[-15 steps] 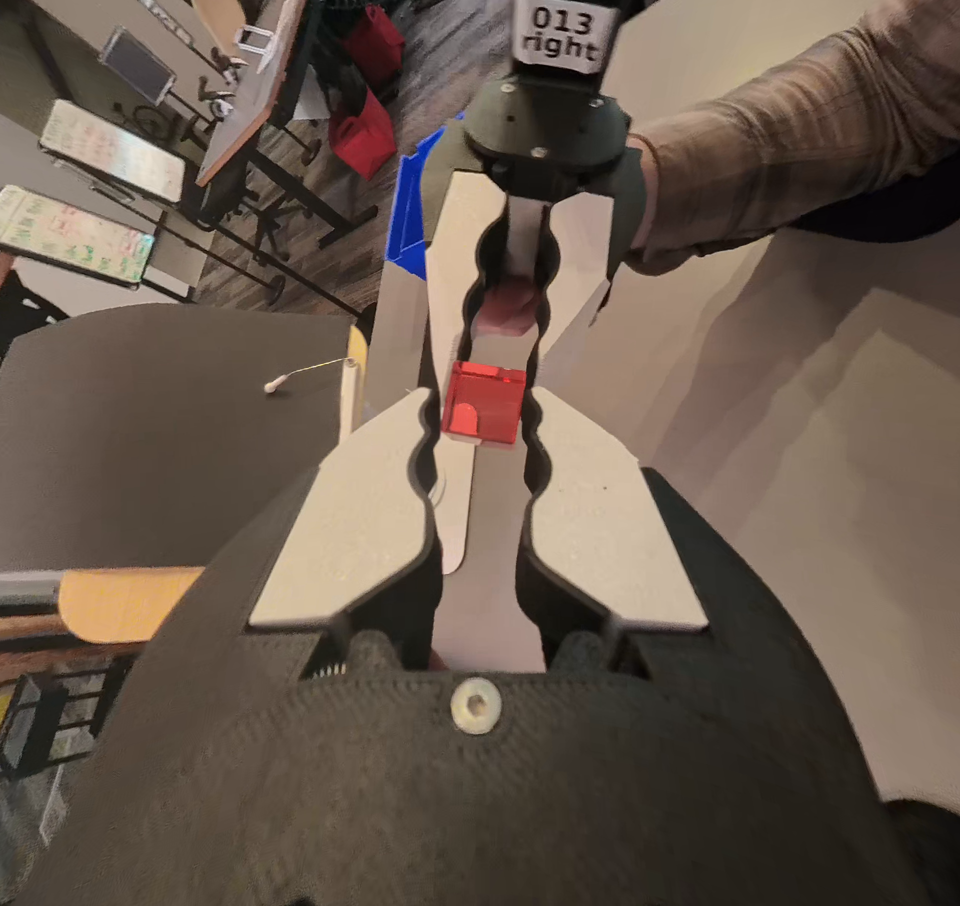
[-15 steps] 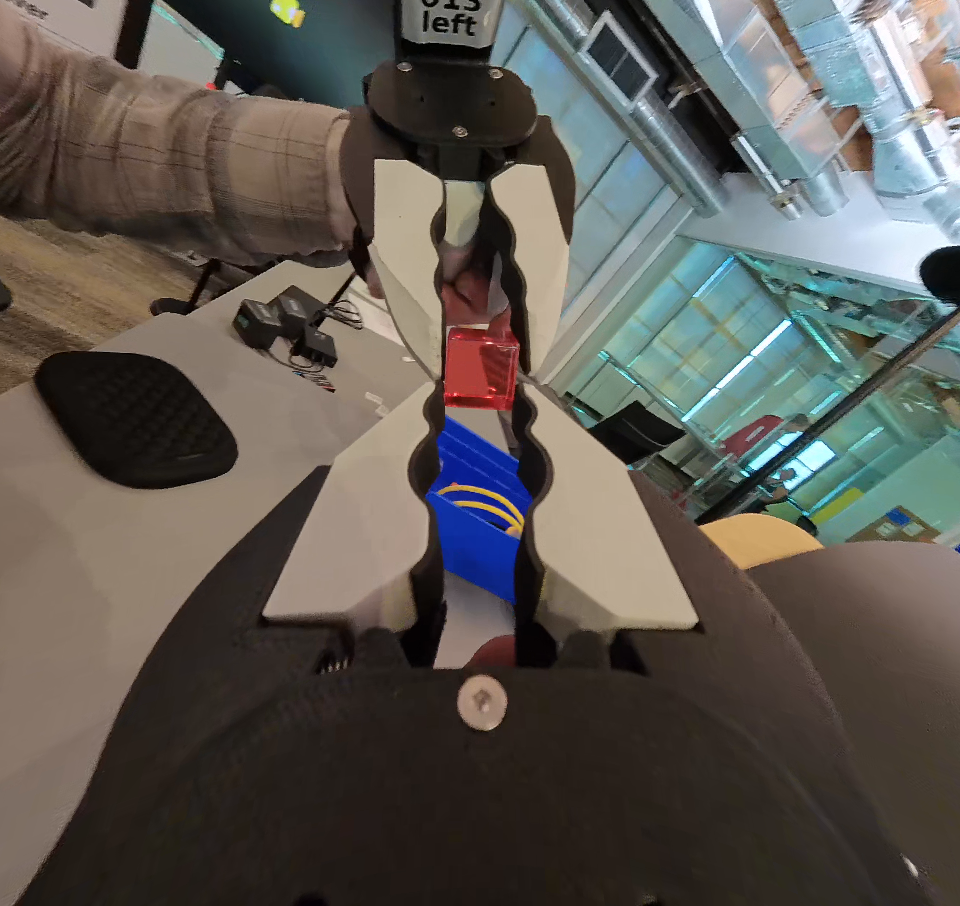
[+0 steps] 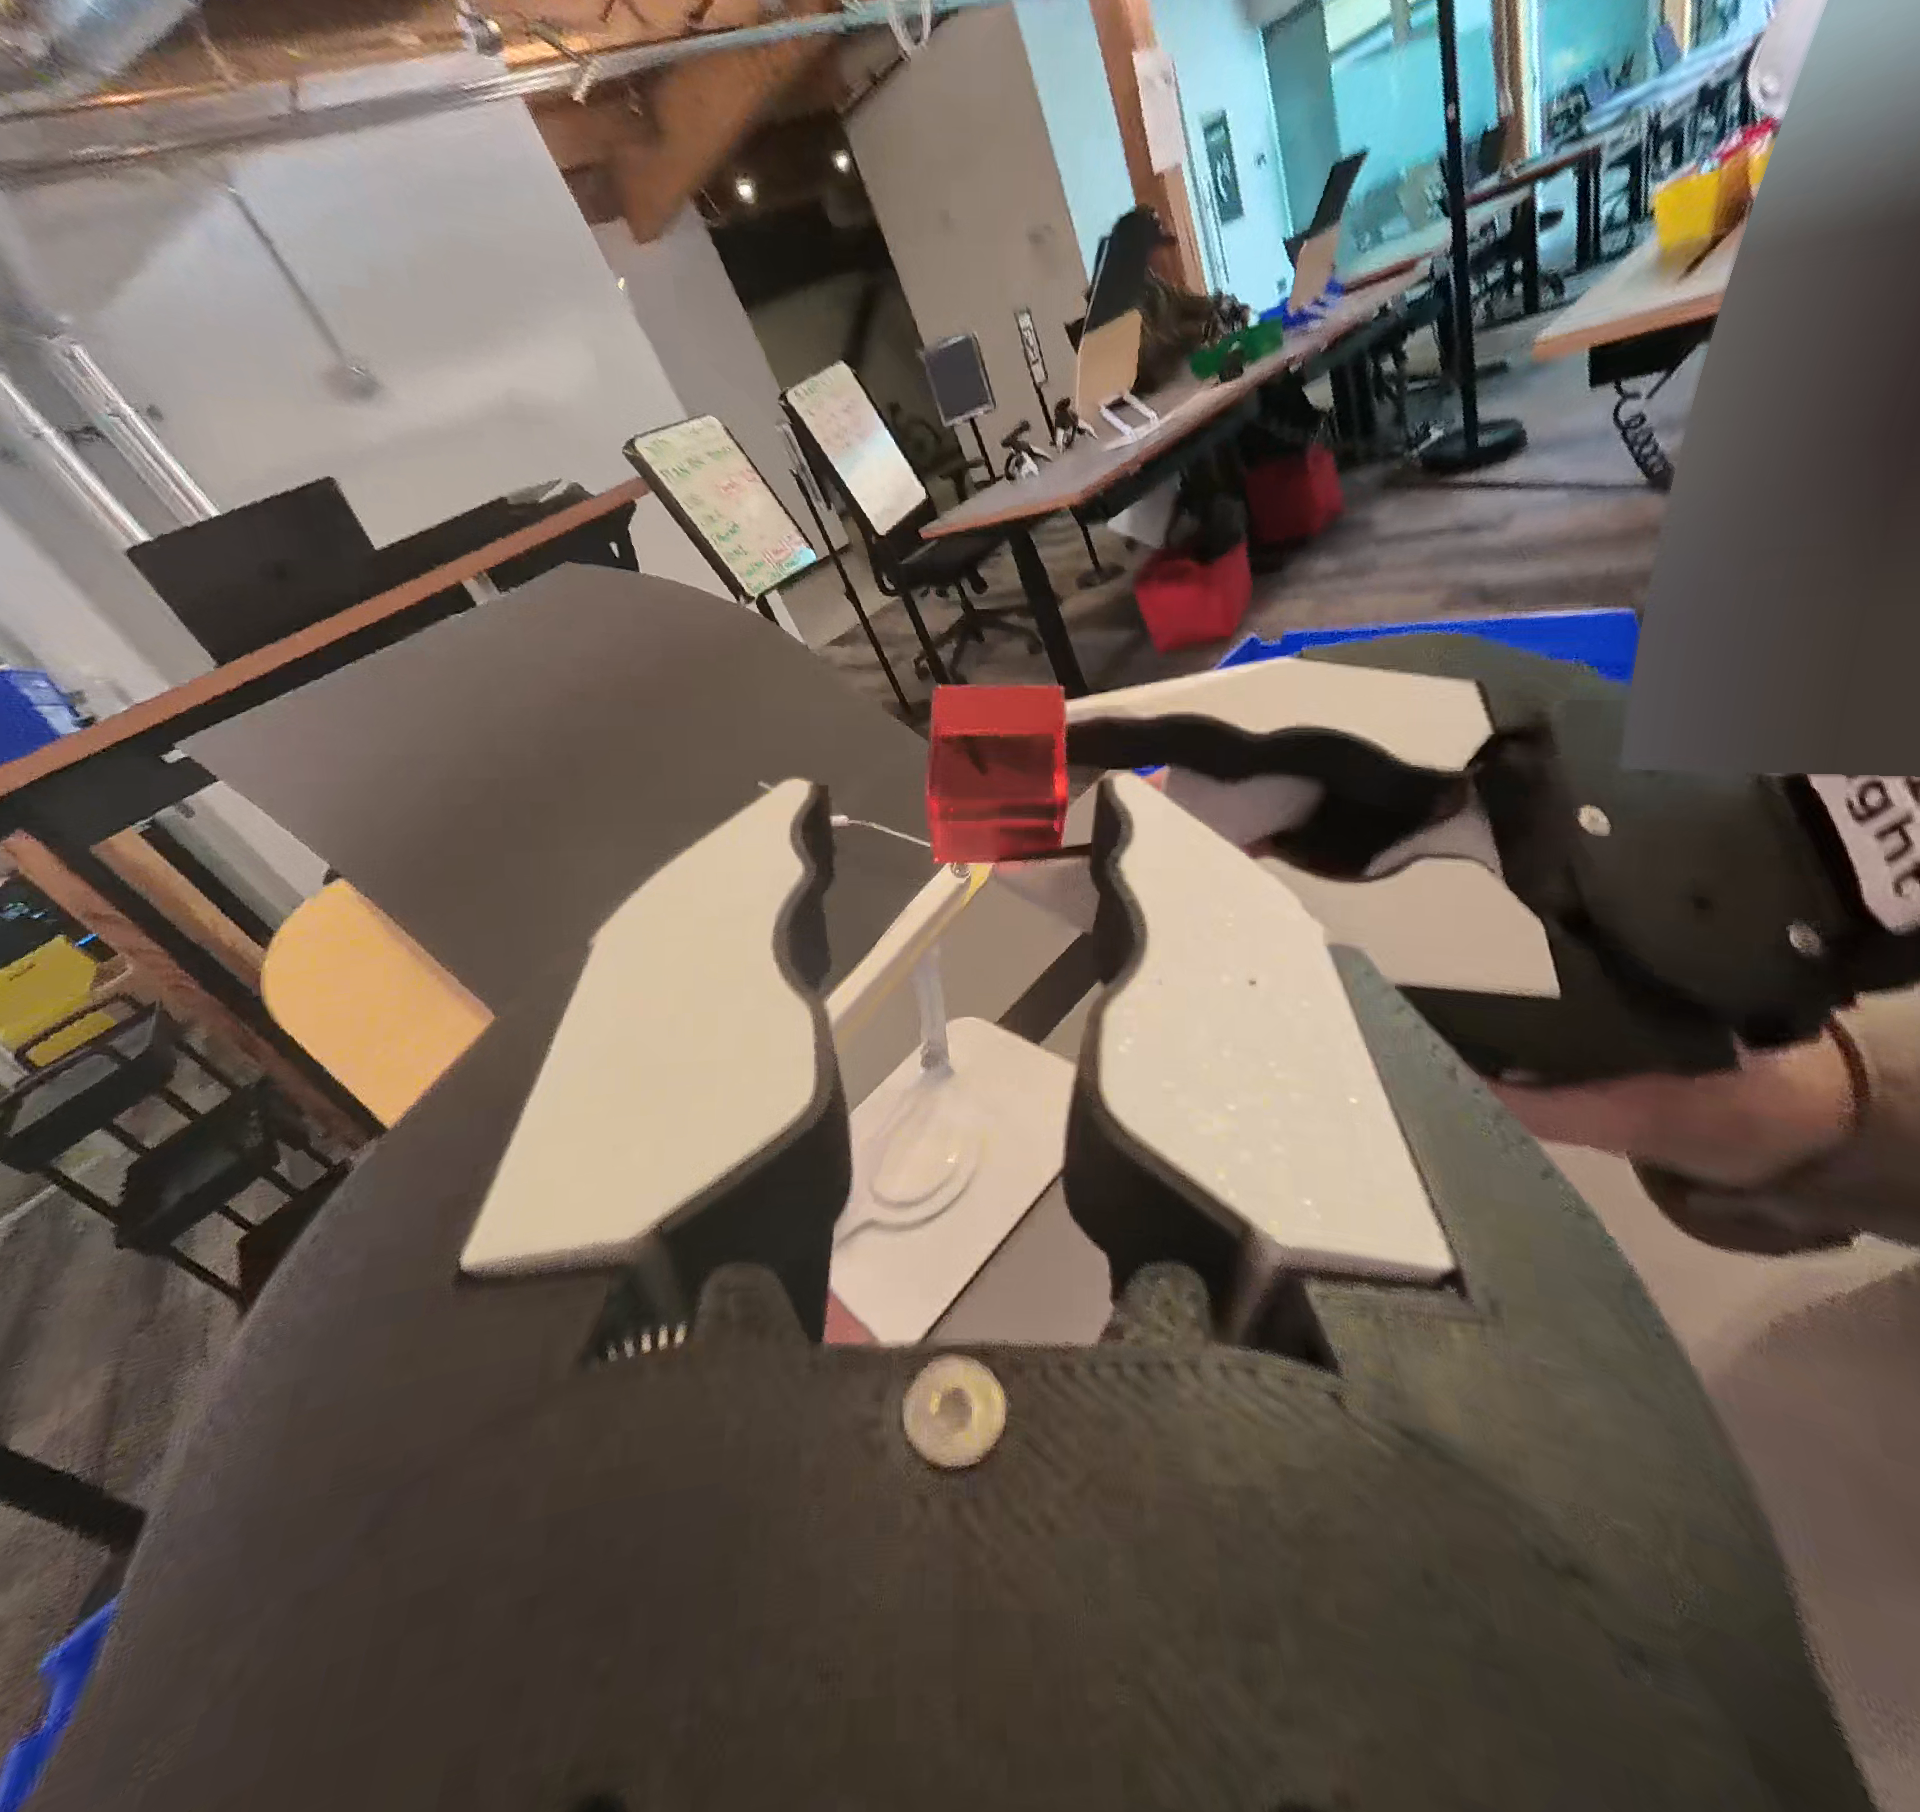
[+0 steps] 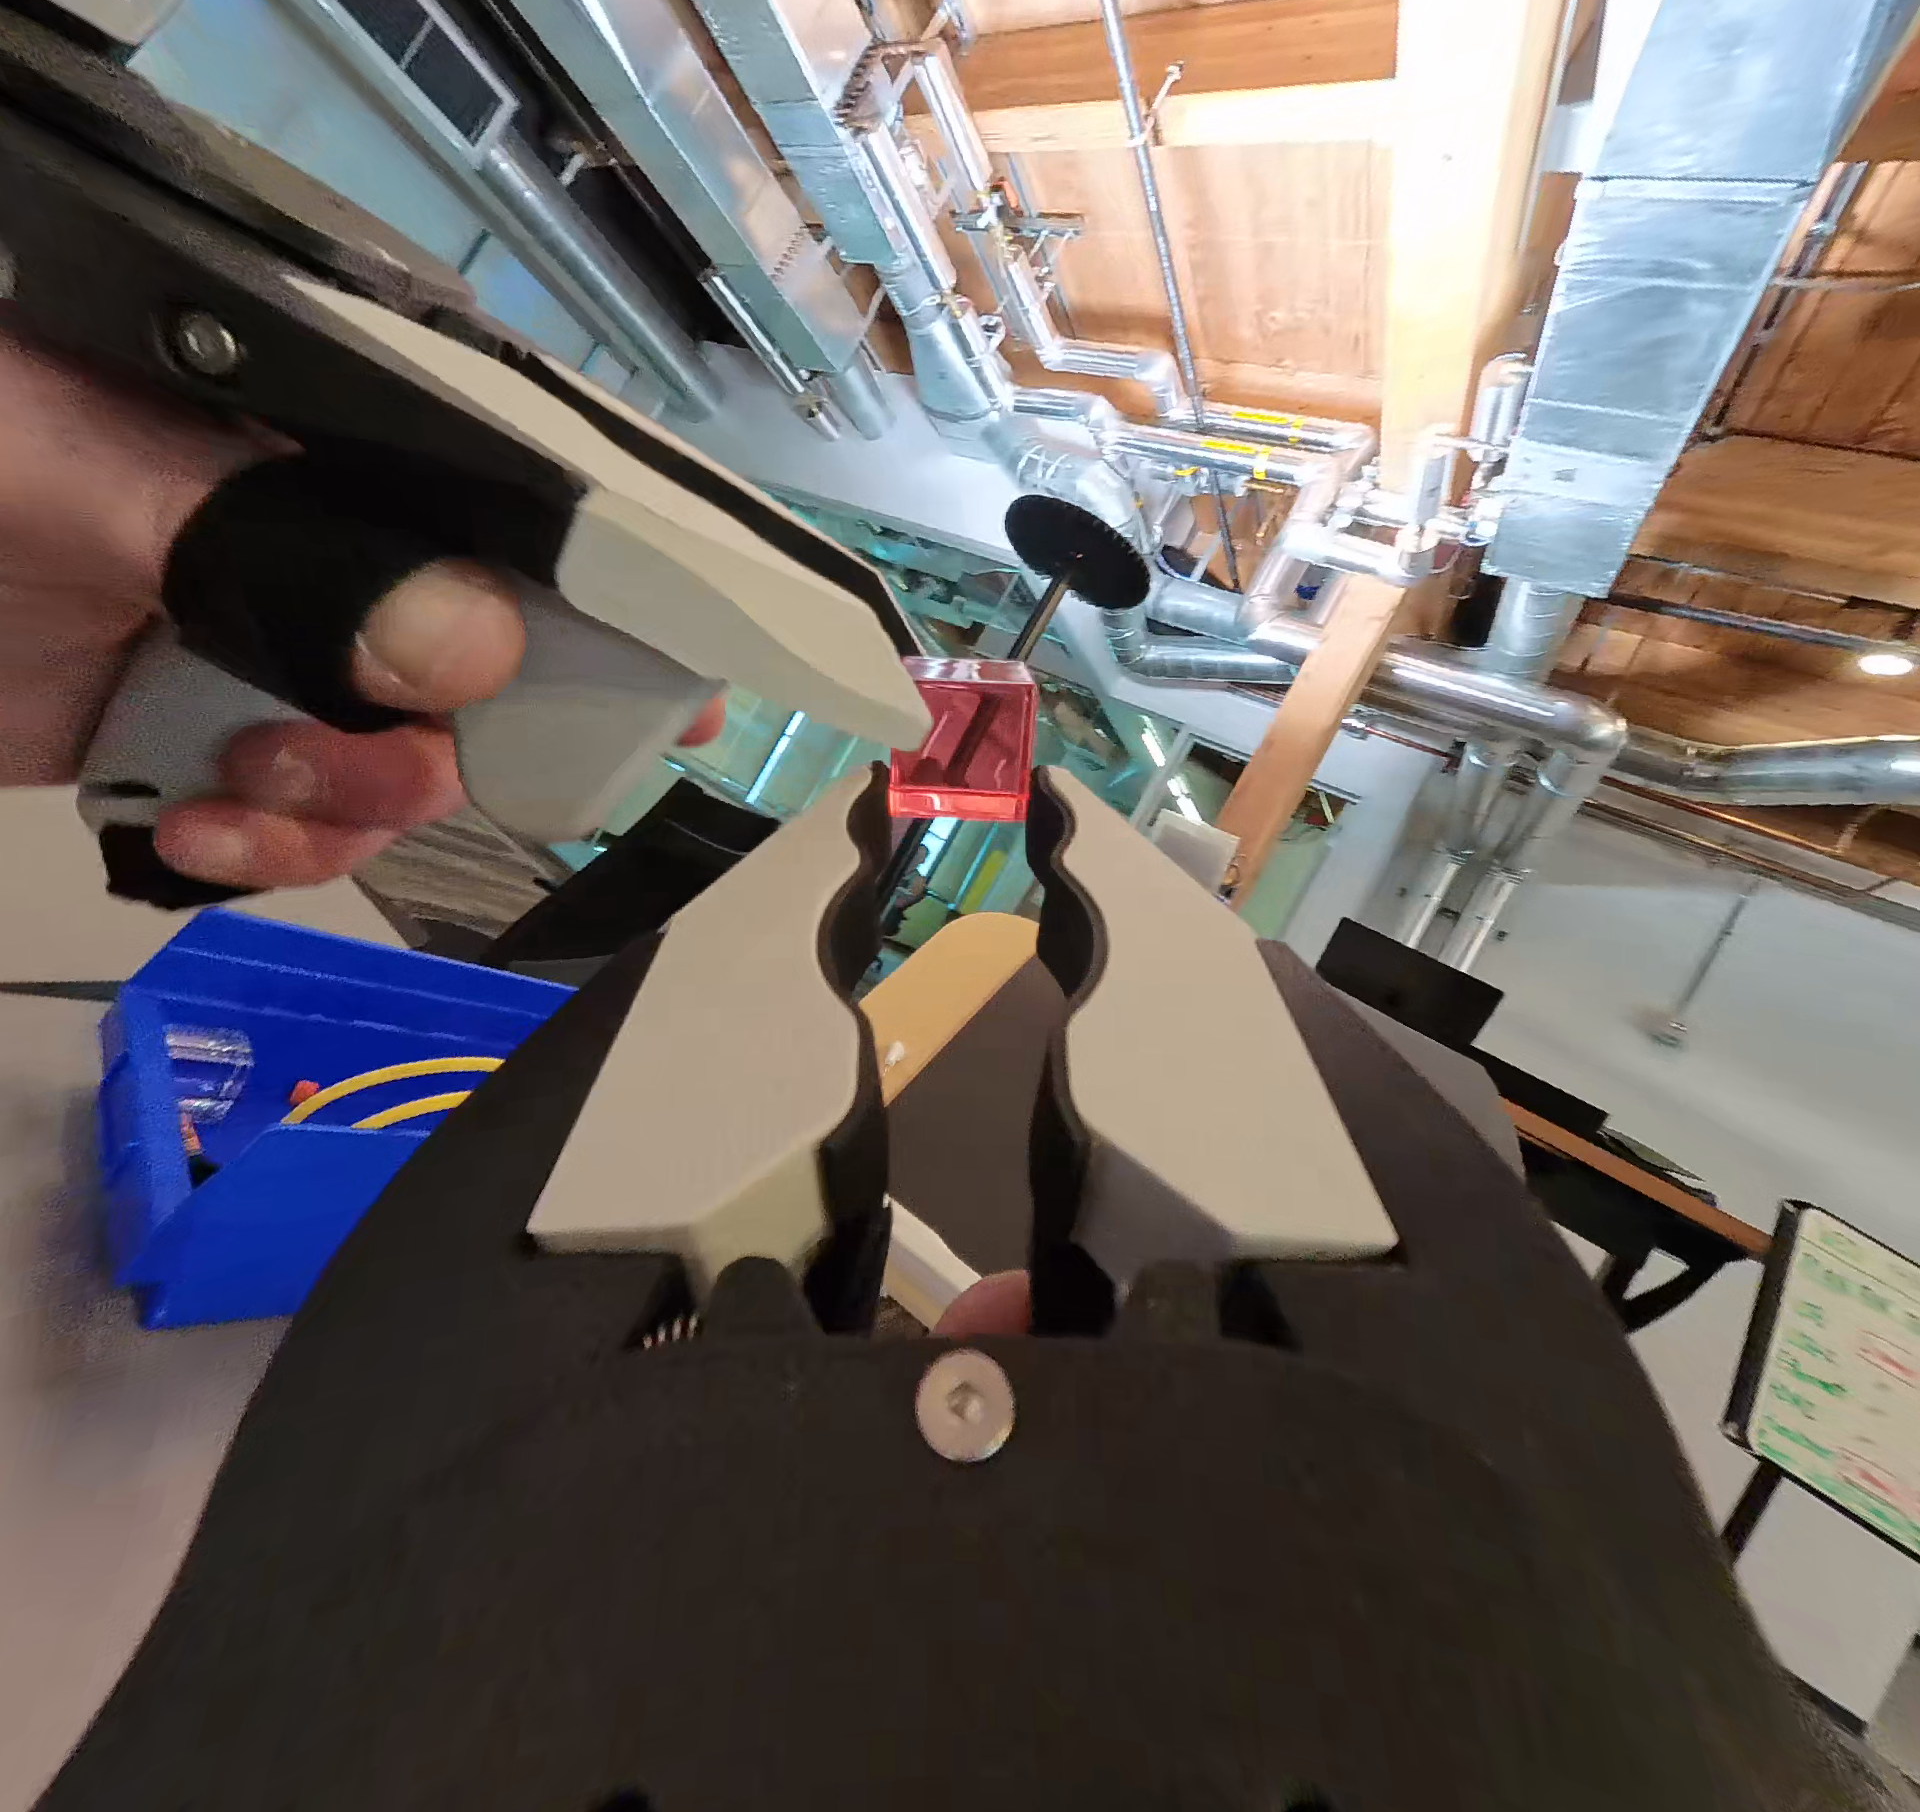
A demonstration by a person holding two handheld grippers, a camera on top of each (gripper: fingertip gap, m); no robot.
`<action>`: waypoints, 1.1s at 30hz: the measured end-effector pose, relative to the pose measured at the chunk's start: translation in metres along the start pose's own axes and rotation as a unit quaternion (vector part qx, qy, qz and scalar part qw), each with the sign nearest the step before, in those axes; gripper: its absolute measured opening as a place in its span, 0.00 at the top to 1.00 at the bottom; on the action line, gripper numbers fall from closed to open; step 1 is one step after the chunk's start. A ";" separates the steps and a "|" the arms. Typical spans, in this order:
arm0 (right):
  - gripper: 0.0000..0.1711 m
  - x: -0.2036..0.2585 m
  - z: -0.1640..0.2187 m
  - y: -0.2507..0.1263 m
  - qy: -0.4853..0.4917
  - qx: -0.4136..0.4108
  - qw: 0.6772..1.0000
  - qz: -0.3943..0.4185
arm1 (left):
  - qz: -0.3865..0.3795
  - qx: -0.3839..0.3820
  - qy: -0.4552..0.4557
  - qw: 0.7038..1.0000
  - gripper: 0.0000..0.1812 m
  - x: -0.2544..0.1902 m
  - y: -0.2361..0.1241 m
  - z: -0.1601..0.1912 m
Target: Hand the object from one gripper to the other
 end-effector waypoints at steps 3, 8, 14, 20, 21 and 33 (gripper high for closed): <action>0.87 0.006 -0.001 0.000 0.003 -0.001 1.000 0.013 | -0.024 -0.017 0.000 1.000 0.77 -0.003 0.004 0.005; 0.87 0.008 0.000 0.001 0.009 0.001 1.000 0.015 | -0.027 -0.027 0.011 0.999 0.85 -0.009 0.006 0.007; 0.83 0.006 -0.004 -0.001 0.033 -0.027 0.999 -0.032 | -0.013 -0.024 0.043 0.999 0.85 -0.008 0.001 0.002; 0.79 -0.018 -0.005 -0.003 0.140 -0.069 0.966 -0.205 | 0.082 0.013 0.129 0.988 0.85 -0.003 -0.014 -0.015; 0.79 -0.024 -0.005 -0.004 0.144 -0.072 0.963 -0.217 | 0.098 0.020 0.135 0.986 0.85 -0.002 -0.016 -0.017; 0.74 -0.018 -0.036 -0.018 -0.130 -0.056 0.963 -0.228 | 0.232 0.022 0.030 0.972 0.85 0.008 -0.018 -0.014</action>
Point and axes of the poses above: each gripper's, where its closed fingertips meet, y out along the fingers, z out of its underside, x = y × z across the jaws, the point moved 10 cm from there along -y, back along the fingers, and after that the axes turned 2 degrees about -x, right-handed, at the moved point
